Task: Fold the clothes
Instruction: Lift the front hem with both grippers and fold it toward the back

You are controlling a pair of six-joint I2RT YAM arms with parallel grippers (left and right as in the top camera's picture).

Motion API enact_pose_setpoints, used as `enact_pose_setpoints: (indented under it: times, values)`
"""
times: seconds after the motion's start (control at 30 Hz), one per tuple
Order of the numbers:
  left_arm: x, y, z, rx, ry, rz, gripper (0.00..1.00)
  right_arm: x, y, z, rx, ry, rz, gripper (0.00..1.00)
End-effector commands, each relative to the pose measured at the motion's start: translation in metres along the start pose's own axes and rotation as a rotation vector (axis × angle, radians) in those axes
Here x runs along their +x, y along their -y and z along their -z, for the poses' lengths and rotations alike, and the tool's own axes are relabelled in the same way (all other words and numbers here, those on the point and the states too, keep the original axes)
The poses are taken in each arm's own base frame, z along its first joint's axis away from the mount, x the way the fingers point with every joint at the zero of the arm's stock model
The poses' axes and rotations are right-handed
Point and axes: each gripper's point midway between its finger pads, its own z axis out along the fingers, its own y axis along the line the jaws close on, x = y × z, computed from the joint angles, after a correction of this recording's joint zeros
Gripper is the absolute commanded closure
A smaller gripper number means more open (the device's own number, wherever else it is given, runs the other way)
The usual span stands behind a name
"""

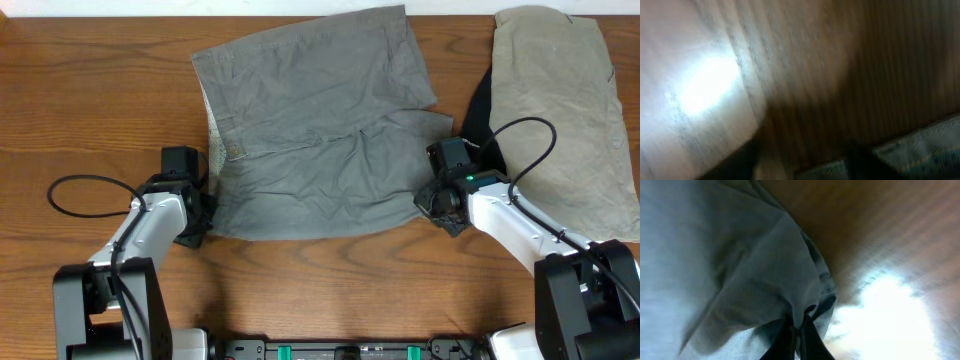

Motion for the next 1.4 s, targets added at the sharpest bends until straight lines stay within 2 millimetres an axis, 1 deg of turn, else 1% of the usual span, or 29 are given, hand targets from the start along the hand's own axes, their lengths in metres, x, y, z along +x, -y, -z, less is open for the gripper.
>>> enact_pose_setpoints:
  times: [0.0, 0.23, 0.37, 0.4, 0.5, 0.53, 0.6, 0.63, 0.7, 0.73, 0.77, 0.8, 0.97, 1.1, 1.2, 1.3, 1.37]
  values:
    - [0.022, 0.004, -0.002, 0.034, -0.132, 0.047, 0.14, -0.004, -0.001, -0.002, -0.006, 0.023, 0.017, 0.98]
    - [0.052, 0.019, 0.008, 0.11, -0.355, 0.192, 0.14, -0.006, -0.005, -0.002, -0.02, 0.032, 0.048, 0.99]
    - [0.06, 0.022, 0.01, 0.114, -0.388, 0.212, 0.13, -0.006, -0.004, -0.002, -0.019, 0.031, 0.058, 0.99]
    - [0.06, 0.022, 0.01, 0.113, -0.387, 0.207, 0.16, -0.006, -0.004, -0.002, -0.018, 0.029, 0.058, 0.98]
    - [0.059, 0.02, 0.008, 0.094, -0.341, 0.185, 0.3, -0.005, -0.003, -0.002, -0.013, 0.027, 0.058, 0.98]
    - [0.057, 0.018, 0.006, 0.083, -0.314, 0.176, 0.32, -0.005, -0.003, -0.002, -0.012, 0.027, 0.058, 0.99]
    - [0.052, 0.014, 0.003, 0.063, -0.264, 0.165, 0.43, -0.005, -0.002, -0.002, -0.009, 0.024, 0.058, 0.99]
    - [0.05, 0.012, 0.001, 0.053, -0.245, 0.162, 0.51, -0.004, -0.001, -0.002, -0.005, 0.022, 0.059, 0.99]
    - [0.047, 0.008, -0.001, 0.039, -0.221, 0.159, 0.73, -0.003, 0.001, -0.002, 0.004, 0.018, 0.059, 0.99]
    - [0.046, 0.006, -0.002, 0.032, -0.212, 0.159, 0.81, -0.002, 0.003, -0.002, 0.009, 0.015, 0.06, 0.99]
    - [0.044, 0.004, -0.003, 0.025, -0.198, 0.158, 0.92, -0.002, 0.004, -0.002, 0.014, 0.014, 0.06, 0.99]
    - [0.042, 0.002, -0.004, 0.018, -0.181, 0.157, 0.94, -0.002, 0.005, -0.002, 0.018, 0.012, 0.06, 0.99]
    - [0.032, -0.001, -0.005, 0.008, -0.129, 0.113, 0.94, -0.004, 0.016, -0.002, 0.07, 0.03, 0.06, 0.99]
    - [0.03, 0.004, 0.003, 0.045, -0.12, 0.063, 0.94, -0.002, 0.023, 0.004, 0.104, 0.016, 0.059, 0.99]
    - [0.026, 0.009, 0.018, 0.099, -0.098, 0.033, 0.94, -0.01, 0.027, 0.017, 0.135, 0.05, 0.062, 0.99]
    - [0.02, 0.016, 0.041, 0.18, -0.062, -0.006, 0.94, -0.019, 0.026, 0.039, 0.14, 0.097, 0.064, 0.99]
    - [0.016, 0.017, 0.06, 0.234, -0.032, -0.016, 0.94, -0.022, 0.022, 0.053, 0.12, 0.118, 0.068, 0.99]
